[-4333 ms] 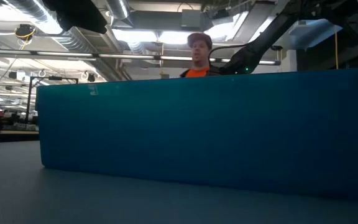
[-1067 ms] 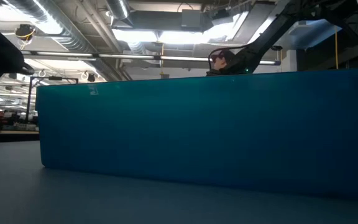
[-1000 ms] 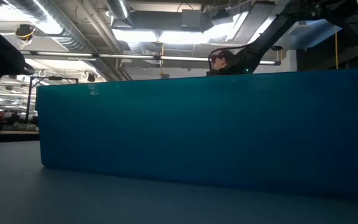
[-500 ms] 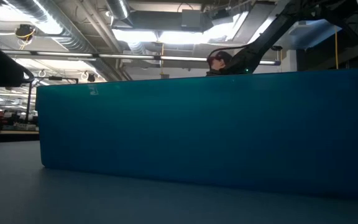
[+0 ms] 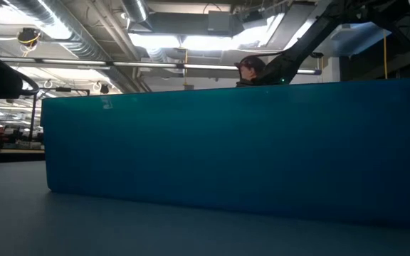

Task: Sort silverware by color (type)
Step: Put the golden knife into the blue bin

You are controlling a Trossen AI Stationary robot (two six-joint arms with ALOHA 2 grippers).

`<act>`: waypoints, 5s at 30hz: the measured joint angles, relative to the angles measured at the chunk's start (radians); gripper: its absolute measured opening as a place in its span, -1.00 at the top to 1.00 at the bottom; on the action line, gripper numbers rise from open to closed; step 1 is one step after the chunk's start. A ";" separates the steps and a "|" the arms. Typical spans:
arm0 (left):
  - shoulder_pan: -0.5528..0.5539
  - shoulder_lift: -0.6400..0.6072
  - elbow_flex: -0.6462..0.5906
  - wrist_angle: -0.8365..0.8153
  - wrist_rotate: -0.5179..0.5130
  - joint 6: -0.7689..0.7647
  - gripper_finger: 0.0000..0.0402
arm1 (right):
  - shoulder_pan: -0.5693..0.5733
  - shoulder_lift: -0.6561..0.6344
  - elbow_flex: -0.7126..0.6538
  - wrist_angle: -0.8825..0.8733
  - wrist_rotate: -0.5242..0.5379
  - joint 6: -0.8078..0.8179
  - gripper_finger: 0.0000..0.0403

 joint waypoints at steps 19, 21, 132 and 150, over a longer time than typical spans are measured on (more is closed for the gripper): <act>-0.001 0.002 0.000 -0.005 -0.008 0.030 0.89 | 0.000 0.000 0.000 0.000 0.000 0.000 0.48; -0.001 -0.003 -0.001 -0.005 -0.008 0.030 0.89 | 0.000 0.000 0.000 0.000 0.000 0.000 0.48; 0.361 0.037 0.007 0.688 -0.273 2.012 0.89 | 0.369 -0.637 0.000 -0.219 0.071 0.212 0.48; 0.456 0.035 0.372 0.246 -0.224 2.124 0.89 | 0.660 -0.829 0.001 -0.313 0.071 0.343 0.48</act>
